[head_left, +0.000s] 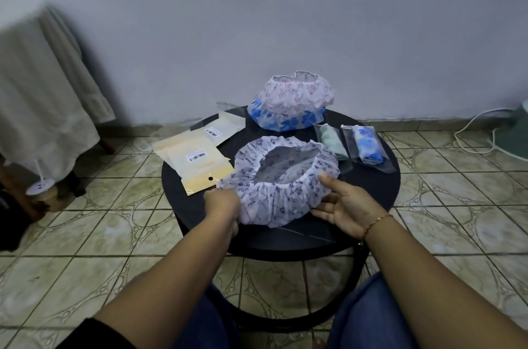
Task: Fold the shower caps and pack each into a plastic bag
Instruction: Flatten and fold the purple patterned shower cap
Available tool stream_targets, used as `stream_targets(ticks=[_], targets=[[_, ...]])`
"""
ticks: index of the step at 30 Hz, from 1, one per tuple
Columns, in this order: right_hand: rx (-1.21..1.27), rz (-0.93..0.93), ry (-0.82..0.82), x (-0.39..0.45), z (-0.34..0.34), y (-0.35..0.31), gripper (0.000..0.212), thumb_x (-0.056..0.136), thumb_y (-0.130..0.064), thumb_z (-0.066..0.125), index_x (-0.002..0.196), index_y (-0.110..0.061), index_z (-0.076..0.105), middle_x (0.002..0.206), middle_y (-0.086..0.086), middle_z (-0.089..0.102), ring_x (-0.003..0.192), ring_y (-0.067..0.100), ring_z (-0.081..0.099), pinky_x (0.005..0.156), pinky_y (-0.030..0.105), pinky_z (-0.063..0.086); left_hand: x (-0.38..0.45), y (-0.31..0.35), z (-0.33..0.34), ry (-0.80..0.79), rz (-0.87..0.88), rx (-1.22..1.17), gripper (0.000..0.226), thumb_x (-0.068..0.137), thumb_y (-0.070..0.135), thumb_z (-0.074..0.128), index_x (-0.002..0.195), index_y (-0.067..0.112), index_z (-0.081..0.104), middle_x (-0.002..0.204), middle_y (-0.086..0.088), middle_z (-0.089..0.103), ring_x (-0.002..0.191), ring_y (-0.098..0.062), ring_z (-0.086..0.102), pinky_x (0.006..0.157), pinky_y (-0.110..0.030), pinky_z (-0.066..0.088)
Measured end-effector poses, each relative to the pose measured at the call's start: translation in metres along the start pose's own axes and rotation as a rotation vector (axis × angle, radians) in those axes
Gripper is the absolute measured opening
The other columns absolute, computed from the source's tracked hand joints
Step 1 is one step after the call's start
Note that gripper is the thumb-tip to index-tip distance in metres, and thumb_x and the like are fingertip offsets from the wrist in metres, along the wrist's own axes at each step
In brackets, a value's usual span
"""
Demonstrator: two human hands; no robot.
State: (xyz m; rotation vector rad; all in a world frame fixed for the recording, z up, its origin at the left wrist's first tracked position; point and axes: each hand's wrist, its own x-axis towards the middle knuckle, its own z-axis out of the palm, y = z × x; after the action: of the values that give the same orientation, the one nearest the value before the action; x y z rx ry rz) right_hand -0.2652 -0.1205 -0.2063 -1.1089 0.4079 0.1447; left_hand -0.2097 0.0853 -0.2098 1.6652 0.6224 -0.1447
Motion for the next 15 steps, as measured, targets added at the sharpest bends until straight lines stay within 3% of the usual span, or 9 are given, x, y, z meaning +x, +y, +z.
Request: stream_targets(ticks=[1,2,3,5,6,8,11,13,15], targets=[[-0.019,0.009,0.034,0.002,-0.001,0.000,0.018,0.088,-0.023,0.062,0.103,-0.014,0.060,0.099,0.012,0.067,0.089,0.029,0.064,0.080,0.043,0.052,0.000,-0.003,0.001,0.031,0.064,0.147,0.041,0.095,0.007,0.039,0.136,0.005,0.042,0.132,-0.003,0.050,0.112,-0.020,0.054,0.079,-0.022,0.044],[-0.037,0.018,0.071,0.004,-0.002,0.000,0.014,0.088,-0.021,0.062,0.100,-0.012,0.060,0.096,0.012,0.068,0.084,0.029,0.065,0.071,0.041,0.054,0.001,-0.003,0.000,0.016,-0.002,-0.074,0.039,0.094,0.007,0.041,0.132,0.005,0.047,0.126,-0.007,0.056,0.106,-0.022,0.056,0.078,-0.026,0.046],[-0.057,0.029,0.105,0.005,-0.004,0.000,0.011,0.089,-0.018,0.061,0.098,-0.011,0.061,0.091,0.012,0.068,0.078,0.027,0.066,0.063,0.038,0.055,-0.004,-0.002,0.001,-0.025,-0.079,-0.250,0.035,0.091,0.006,0.043,0.124,0.005,0.054,0.111,-0.011,0.062,0.090,-0.024,0.060,0.072,-0.030,0.048],[-0.084,0.060,0.135,0.005,-0.009,-0.001,0.009,0.090,-0.011,0.060,0.097,-0.007,0.064,0.083,0.011,0.069,0.066,0.025,0.067,0.052,0.034,0.056,-0.010,0.002,-0.007,-0.127,-0.031,-0.253,0.022,0.086,0.014,0.044,0.099,0.008,0.060,0.078,-0.008,0.064,0.063,-0.024,0.060,0.062,-0.030,0.047],[-0.099,0.069,0.129,0.006,-0.012,-0.003,0.012,0.089,-0.008,0.059,0.099,-0.003,0.064,0.082,0.013,0.070,0.064,0.025,0.068,0.053,0.034,0.057,-0.009,0.004,-0.012,-0.140,-0.014,-0.245,0.021,0.087,0.023,0.043,0.095,0.009,0.057,0.076,-0.007,0.064,0.061,-0.024,0.060,0.060,-0.030,0.047],[-0.192,0.050,0.136,0.007,-0.016,-0.005,0.025,0.086,-0.003,0.063,0.110,0.004,0.062,0.091,0.018,0.071,0.073,0.029,0.069,0.067,0.039,0.058,-0.002,0.007,-0.019,-0.167,-0.012,-0.228,0.041,0.090,0.045,0.043,0.113,0.011,0.050,0.096,-0.010,0.063,0.076,-0.027,0.062,0.062,-0.033,0.046],[-0.297,-0.012,0.201,0.006,-0.017,-0.010,0.073,0.077,-0.006,0.075,0.139,-0.001,0.037,0.128,0.021,0.054,0.102,0.035,0.060,0.089,0.048,0.050,0.003,0.017,-0.030,-0.267,-0.077,-0.145,0.080,0.083,0.074,0.041,0.135,0.012,0.042,0.100,-0.013,0.062,0.083,-0.029,0.062,0.062,-0.035,0.048],[-0.215,-0.047,0.189,0.005,-0.016,-0.011,0.082,0.077,-0.009,0.075,0.144,-0.004,0.028,0.134,0.021,0.049,0.098,0.031,0.060,0.085,0.045,0.050,0.010,0.020,-0.033,-0.352,-0.114,0.007,0.096,0.073,0.083,0.043,0.133,0.008,0.046,0.108,-0.012,0.062,0.090,-0.028,0.060,0.067,-0.037,0.048],[-0.110,-0.047,0.160,0.005,-0.014,-0.011,0.078,0.080,-0.011,0.072,0.144,-0.004,0.027,0.130,0.019,0.052,0.089,0.024,0.062,0.083,0.043,0.050,0.015,0.023,-0.032,-0.435,-0.110,0.131,0.084,0.070,0.079,0.054,0.118,0.011,0.062,0.111,-0.009,0.068,0.101,-0.028,0.062,0.085,-0.041,0.050]])
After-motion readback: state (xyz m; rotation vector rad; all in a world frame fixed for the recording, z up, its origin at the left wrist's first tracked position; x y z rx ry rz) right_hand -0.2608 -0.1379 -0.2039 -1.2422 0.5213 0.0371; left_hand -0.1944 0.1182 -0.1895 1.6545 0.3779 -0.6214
